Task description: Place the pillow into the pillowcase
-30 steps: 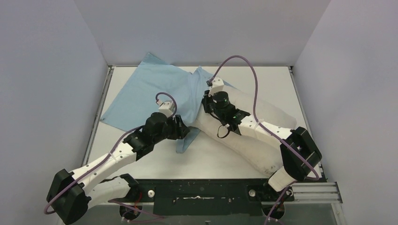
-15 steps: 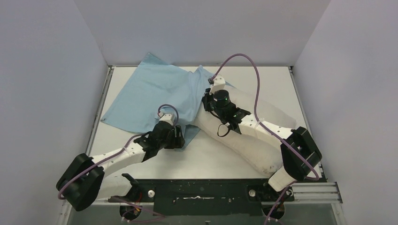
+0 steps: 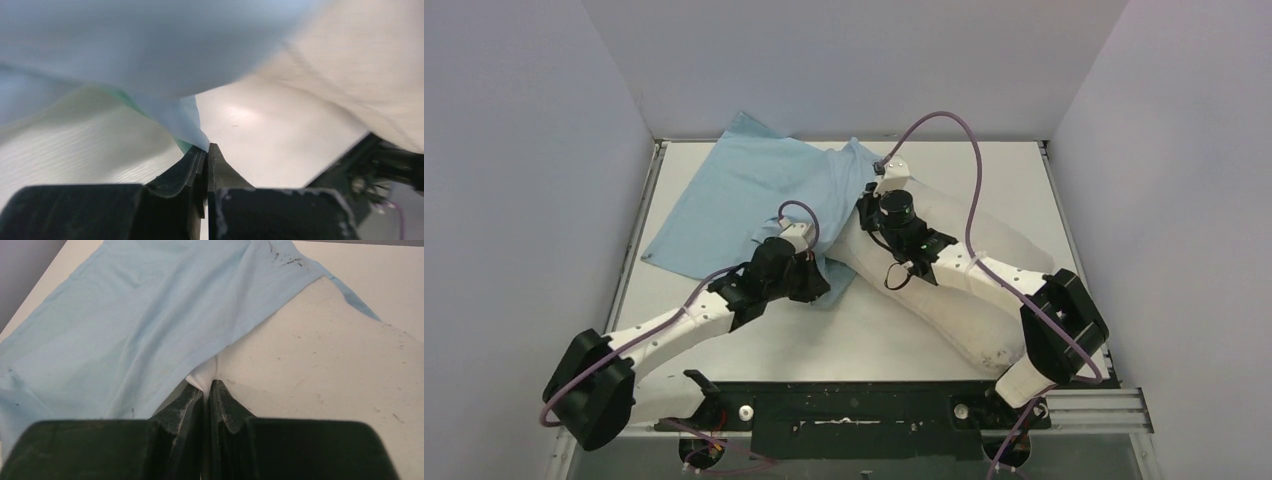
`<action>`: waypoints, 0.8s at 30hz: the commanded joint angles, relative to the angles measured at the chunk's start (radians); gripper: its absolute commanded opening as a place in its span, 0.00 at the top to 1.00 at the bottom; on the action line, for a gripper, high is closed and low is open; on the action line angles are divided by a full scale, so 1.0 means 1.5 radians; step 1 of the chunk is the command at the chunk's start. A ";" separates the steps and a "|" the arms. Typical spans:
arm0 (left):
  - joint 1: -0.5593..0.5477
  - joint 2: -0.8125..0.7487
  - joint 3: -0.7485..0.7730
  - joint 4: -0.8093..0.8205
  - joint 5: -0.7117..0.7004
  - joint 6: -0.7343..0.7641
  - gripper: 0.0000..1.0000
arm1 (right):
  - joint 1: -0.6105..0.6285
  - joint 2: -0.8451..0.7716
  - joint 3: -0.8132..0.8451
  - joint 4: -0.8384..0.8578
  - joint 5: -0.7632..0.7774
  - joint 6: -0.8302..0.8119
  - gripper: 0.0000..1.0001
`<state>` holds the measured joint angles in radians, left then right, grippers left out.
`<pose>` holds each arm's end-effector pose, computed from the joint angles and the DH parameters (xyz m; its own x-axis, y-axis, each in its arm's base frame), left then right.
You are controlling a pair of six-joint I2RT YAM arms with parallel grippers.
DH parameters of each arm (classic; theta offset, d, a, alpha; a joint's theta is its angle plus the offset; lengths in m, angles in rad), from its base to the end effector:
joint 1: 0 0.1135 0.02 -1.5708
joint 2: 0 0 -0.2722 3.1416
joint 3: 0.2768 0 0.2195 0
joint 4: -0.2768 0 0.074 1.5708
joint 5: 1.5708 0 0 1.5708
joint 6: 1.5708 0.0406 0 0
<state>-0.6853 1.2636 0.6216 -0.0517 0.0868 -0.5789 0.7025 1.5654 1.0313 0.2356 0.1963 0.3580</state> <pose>0.1764 -0.1487 0.2214 -0.7876 -0.0602 -0.6133 0.3002 0.8317 -0.4671 0.2643 0.2134 0.2964 -0.3824 0.1265 -0.9153 -0.3816 0.8805 0.2812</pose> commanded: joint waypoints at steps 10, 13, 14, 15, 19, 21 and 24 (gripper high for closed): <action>-0.223 0.012 0.012 0.135 -0.021 -0.137 1.00 | -0.004 0.061 0.091 0.180 0.122 0.044 1.00; -0.253 0.007 0.025 0.146 -0.045 -0.132 1.00 | -0.002 0.071 0.084 0.192 0.124 0.054 1.00; -0.259 0.003 0.027 0.149 -0.051 -0.130 1.00 | -0.001 0.073 0.078 0.196 0.125 0.056 1.00; -0.264 -0.003 0.029 0.152 -0.053 -0.128 1.00 | -0.002 0.072 0.075 0.198 0.126 0.057 1.00; -0.285 -0.020 0.015 0.184 -0.087 -0.114 1.00 | -0.002 0.067 0.059 0.204 0.132 0.053 1.00; -0.298 -0.010 0.001 0.219 -0.089 -0.110 1.00 | -0.003 0.065 0.058 0.209 0.127 0.053 1.00; -0.339 0.027 0.010 0.242 -0.094 -0.095 1.00 | -0.003 0.061 0.061 0.208 0.095 0.045 1.00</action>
<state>-1.1015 1.2774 0.6170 0.1711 -0.1059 -0.7418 0.7017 1.6867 1.1046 0.3733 0.3283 0.4061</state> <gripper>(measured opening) 0.016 0.064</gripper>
